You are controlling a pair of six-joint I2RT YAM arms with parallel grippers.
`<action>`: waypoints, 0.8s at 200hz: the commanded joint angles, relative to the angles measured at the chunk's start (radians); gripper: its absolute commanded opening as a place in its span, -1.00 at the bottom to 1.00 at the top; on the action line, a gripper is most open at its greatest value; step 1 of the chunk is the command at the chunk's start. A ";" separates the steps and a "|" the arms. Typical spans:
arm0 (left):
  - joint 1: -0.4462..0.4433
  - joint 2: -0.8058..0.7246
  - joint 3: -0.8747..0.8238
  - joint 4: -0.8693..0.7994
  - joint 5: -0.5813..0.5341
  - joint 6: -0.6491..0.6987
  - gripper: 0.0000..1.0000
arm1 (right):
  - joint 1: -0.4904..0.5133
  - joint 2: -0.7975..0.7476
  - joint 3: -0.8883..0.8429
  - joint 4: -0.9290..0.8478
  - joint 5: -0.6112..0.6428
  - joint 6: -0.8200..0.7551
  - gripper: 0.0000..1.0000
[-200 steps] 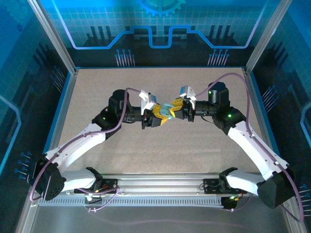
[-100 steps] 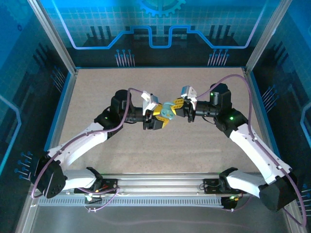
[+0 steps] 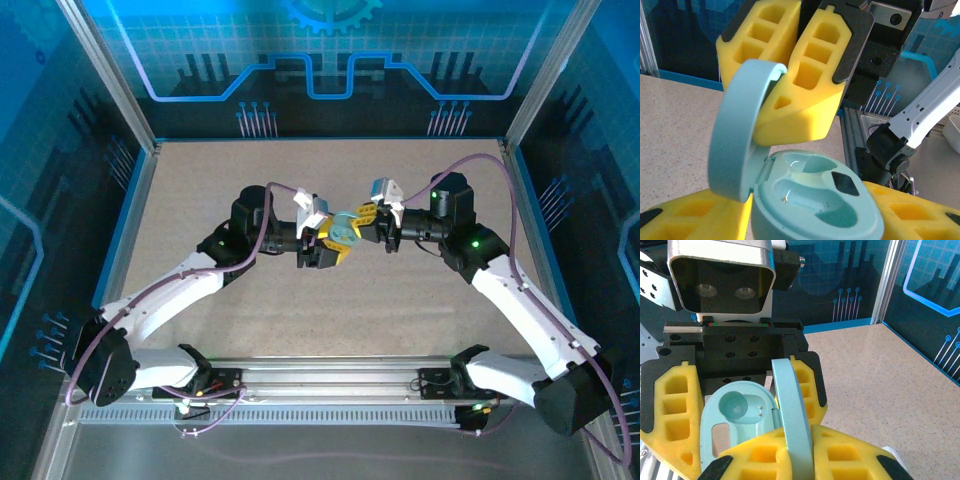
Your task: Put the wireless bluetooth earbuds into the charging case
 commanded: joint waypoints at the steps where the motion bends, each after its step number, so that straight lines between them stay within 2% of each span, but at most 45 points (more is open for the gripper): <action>1: -0.007 0.010 0.020 0.024 0.012 0.006 0.11 | 0.017 0.002 0.011 0.000 -0.015 -0.021 -0.72; 89: -0.008 0.009 0.025 -0.002 0.015 0.022 -0.26 | 0.017 0.007 0.024 -0.017 -0.010 -0.023 -0.65; 118: -0.008 0.010 0.024 -0.003 0.031 0.024 -0.34 | -0.002 0.015 0.043 -0.033 -0.004 0.022 -0.53; 160: -0.007 0.006 0.022 0.002 0.054 0.025 -0.39 | -0.062 0.090 0.137 -0.126 -0.122 0.103 -0.29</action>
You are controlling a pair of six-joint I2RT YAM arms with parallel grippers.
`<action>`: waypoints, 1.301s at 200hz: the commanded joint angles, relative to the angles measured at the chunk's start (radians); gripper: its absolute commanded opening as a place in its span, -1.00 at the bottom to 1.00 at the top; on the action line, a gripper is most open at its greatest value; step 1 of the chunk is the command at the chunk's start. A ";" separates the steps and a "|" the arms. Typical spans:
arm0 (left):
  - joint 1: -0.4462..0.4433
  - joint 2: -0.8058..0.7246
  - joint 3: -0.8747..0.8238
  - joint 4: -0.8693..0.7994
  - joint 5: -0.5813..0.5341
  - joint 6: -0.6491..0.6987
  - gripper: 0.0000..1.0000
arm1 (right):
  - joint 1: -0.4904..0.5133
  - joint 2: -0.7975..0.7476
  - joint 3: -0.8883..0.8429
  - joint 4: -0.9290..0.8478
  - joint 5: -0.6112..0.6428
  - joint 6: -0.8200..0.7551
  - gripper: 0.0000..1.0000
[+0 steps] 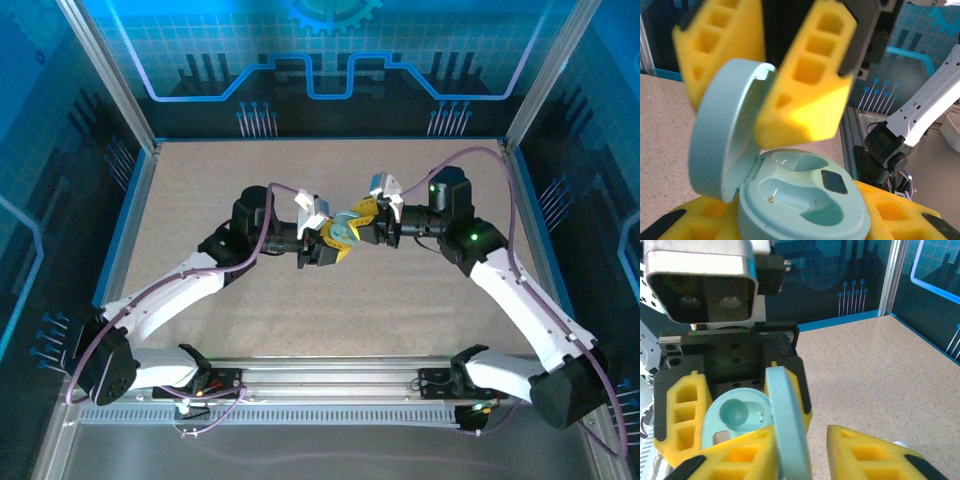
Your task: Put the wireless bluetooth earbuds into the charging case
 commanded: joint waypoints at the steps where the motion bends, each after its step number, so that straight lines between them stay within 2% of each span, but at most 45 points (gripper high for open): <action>1: -0.005 0.002 0.021 0.005 0.046 0.021 -0.39 | -0.038 0.040 0.072 -0.064 -0.075 0.064 -0.29; 49: -0.006 -0.009 0.004 0.026 0.036 0.007 -0.39 | -0.075 0.118 0.163 -0.144 -0.197 0.129 -0.06; 88: -0.006 -0.001 -0.029 0.100 -0.075 -0.064 -0.41 | -0.076 0.098 0.195 -0.143 -0.244 0.162 0.19; 119: -0.006 0.008 -0.070 0.212 -0.132 -0.117 -0.42 | -0.084 0.019 0.193 -0.120 -0.083 0.218 0.31; 136: -0.006 0.011 -0.093 0.276 -0.156 -0.146 -0.42 | -0.103 -0.026 0.174 -0.110 0.084 0.288 0.43; 165: -0.006 0.005 -0.137 0.369 -0.235 -0.182 -0.42 | -0.200 -0.039 0.127 -0.133 0.327 0.455 0.44; 186: -0.006 -0.010 -0.164 0.411 -0.277 -0.194 -0.42 | -0.295 0.050 0.128 -0.233 0.337 0.580 0.29; 200: -0.008 -0.021 -0.178 0.437 -0.293 -0.201 -0.42 | -0.320 0.148 0.148 -0.312 0.300 0.600 0.22; 218: -0.010 -0.035 -0.189 0.454 -0.310 -0.203 -0.42 | -0.323 0.298 0.193 -0.416 0.295 0.595 0.13; 237: -0.011 -0.048 -0.193 0.451 -0.319 -0.197 -0.42 | -0.309 0.444 0.223 -0.444 0.258 0.567 0.06; 260: -0.015 -0.065 -0.194 0.432 -0.326 -0.180 -0.42 | -0.262 0.595 0.291 -0.483 0.302 0.509 0.05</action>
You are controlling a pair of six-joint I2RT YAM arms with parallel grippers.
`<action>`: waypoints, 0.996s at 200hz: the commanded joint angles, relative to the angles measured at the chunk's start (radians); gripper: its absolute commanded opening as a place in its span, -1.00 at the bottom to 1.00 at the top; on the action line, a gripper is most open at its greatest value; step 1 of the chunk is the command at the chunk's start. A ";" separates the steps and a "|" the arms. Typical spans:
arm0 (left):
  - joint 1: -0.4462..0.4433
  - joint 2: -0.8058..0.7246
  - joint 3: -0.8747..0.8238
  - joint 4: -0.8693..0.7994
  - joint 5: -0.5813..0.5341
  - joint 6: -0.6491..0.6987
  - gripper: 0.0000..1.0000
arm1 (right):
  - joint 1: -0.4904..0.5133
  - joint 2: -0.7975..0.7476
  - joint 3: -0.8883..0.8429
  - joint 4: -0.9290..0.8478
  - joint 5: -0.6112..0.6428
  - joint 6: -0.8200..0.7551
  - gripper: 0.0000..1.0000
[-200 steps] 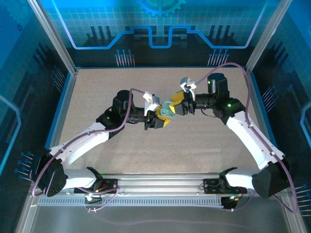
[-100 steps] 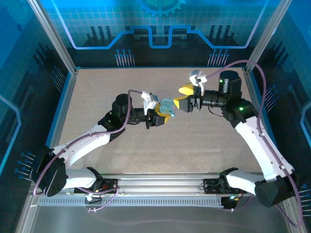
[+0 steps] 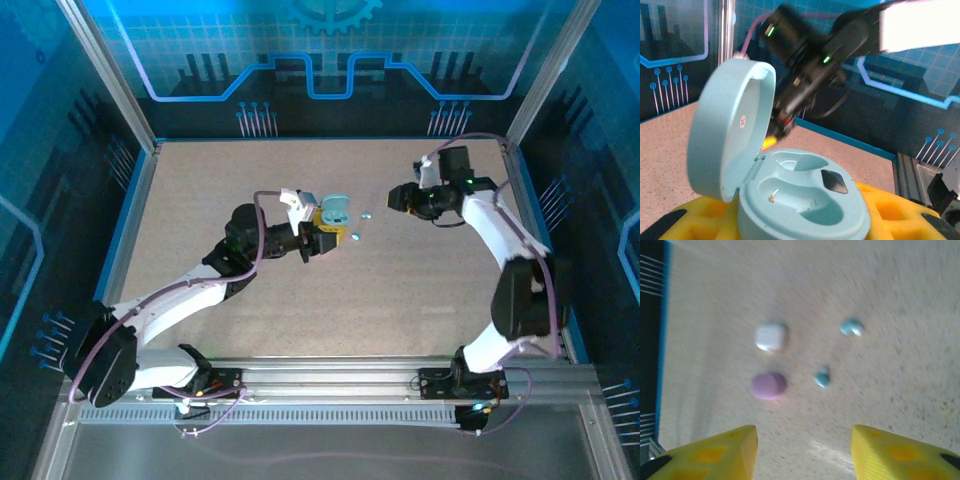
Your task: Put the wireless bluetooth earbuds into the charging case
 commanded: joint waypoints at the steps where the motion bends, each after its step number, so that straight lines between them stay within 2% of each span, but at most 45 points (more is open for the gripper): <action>1: -0.011 -0.046 -0.010 0.041 -0.027 0.008 -0.42 | 0.050 0.090 0.095 -0.117 0.024 -0.040 0.05; 15: -0.010 -0.055 -0.009 0.028 -0.036 0.020 -0.42 | 0.080 0.174 0.159 -0.160 0.068 -0.072 0.05; 56: -0.011 -0.082 -0.017 0.003 -0.065 0.046 -0.42 | 0.170 0.343 0.292 -0.212 0.068 -0.125 -0.04; 109: -0.011 -0.092 -0.009 -0.021 -0.068 0.062 -0.42 | 0.186 0.459 0.473 -0.234 0.269 -0.156 -0.02; 171: -0.010 -0.094 -0.005 -0.035 -0.066 0.063 -0.42 | 0.161 0.711 0.772 -0.354 0.218 -0.222 -0.06; 199: -0.011 -0.085 0.003 -0.040 -0.064 0.067 -0.42 | 0.160 0.774 0.826 -0.380 0.167 -0.244 -0.08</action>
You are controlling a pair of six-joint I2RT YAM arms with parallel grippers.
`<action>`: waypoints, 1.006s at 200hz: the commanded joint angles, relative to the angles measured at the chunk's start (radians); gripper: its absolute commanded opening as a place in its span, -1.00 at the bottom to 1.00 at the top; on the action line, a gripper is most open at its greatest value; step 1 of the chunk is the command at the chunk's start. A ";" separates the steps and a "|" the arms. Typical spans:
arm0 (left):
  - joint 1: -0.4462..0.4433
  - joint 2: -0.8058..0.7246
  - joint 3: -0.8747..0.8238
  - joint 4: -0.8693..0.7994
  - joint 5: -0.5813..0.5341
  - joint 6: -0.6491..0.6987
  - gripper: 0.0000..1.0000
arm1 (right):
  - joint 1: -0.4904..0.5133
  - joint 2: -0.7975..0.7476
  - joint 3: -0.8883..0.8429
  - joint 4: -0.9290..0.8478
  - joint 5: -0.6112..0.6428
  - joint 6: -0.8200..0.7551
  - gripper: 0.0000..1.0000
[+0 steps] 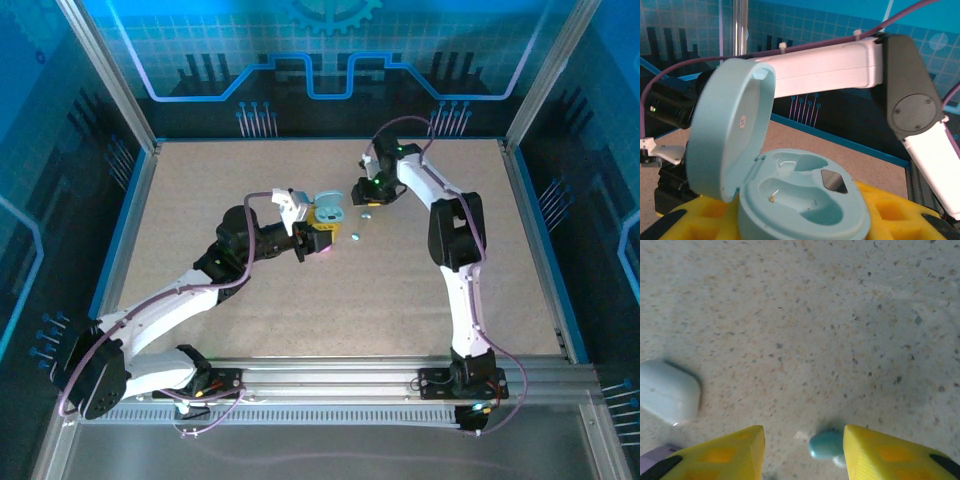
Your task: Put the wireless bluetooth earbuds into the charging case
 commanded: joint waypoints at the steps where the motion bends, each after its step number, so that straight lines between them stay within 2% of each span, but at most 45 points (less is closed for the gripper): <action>1: -0.009 -0.015 0.006 0.006 -0.007 0.030 -0.42 | -0.007 0.057 0.051 -0.084 -0.061 -0.040 -0.08; 37: -0.009 0.002 0.016 0.007 0.000 0.027 -0.42 | -0.008 0.082 0.063 -0.107 -0.075 -0.070 -0.11; 75: -0.009 0.007 0.021 0.008 0.000 0.025 -0.41 | 0.002 0.061 0.035 -0.130 -0.105 -0.094 -0.27; 148: -0.009 0.000 0.017 0.009 0.002 0.014 -0.41 | 0.018 -0.014 -0.075 -0.155 -0.057 -0.102 -0.27; 201: -0.008 -0.002 0.014 0.014 0.002 0.005 -0.41 | 0.018 -0.095 -0.194 -0.098 -0.135 -0.079 -0.27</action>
